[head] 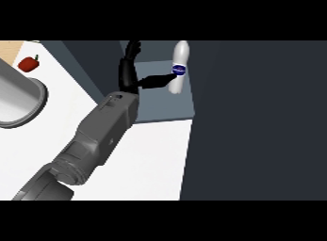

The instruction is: Pick up the bottled water, place it into the cabinet and close the cabinet

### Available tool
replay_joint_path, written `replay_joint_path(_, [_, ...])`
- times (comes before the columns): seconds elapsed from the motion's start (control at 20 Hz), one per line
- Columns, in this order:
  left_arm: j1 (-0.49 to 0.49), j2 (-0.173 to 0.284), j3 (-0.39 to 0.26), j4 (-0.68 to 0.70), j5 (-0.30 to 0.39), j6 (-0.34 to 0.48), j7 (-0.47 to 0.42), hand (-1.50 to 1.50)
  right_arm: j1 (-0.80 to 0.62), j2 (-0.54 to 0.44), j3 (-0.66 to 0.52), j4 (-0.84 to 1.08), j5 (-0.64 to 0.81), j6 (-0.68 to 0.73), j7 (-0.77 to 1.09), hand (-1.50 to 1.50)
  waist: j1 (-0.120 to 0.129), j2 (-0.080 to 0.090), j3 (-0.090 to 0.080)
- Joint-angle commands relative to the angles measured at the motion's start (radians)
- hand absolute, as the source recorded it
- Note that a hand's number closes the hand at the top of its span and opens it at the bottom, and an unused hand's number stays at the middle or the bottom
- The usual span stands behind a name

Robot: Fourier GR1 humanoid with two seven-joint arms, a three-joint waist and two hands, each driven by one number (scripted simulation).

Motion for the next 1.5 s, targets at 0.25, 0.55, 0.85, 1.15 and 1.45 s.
replay_joint_path(0.25, [-0.068,0.023,-0.003,0.045,-0.035,-0.092,0.011,-1.5,-0.014,0.017,-0.011,-0.055,-0.043,0.001,0.054,-1.5,0.005,0.001,0.0])
replay_joint_path(0.55, [-0.056,-0.004,0.027,-0.067,0.016,-0.271,-0.031,-1.5,0.0,0.023,-0.017,-0.03,-0.027,0.019,0.019,-1.5,-0.001,-0.007,0.0])
replay_joint_path(0.85, [-0.015,-0.004,0.013,-0.14,0.038,-0.386,-0.012,-1.5,0.009,0.035,-0.044,-0.023,-0.023,0.019,0.004,-1.5,0.041,-0.019,0.001])
replay_joint_path(1.15, [0.138,-0.004,-0.095,-0.4,0.116,-0.346,0.032,-1.5,-0.04,0.03,-0.043,-0.085,0.001,0.004,0.12,-1.5,0.066,-0.029,0.0])
replay_joint_path(1.45, [0.337,0.002,-0.134,-0.662,0.051,-0.291,0.119,1.5,0.012,0.016,-0.06,-0.053,-0.018,0.035,0.058,-1.5,0.093,-0.034,0.001])
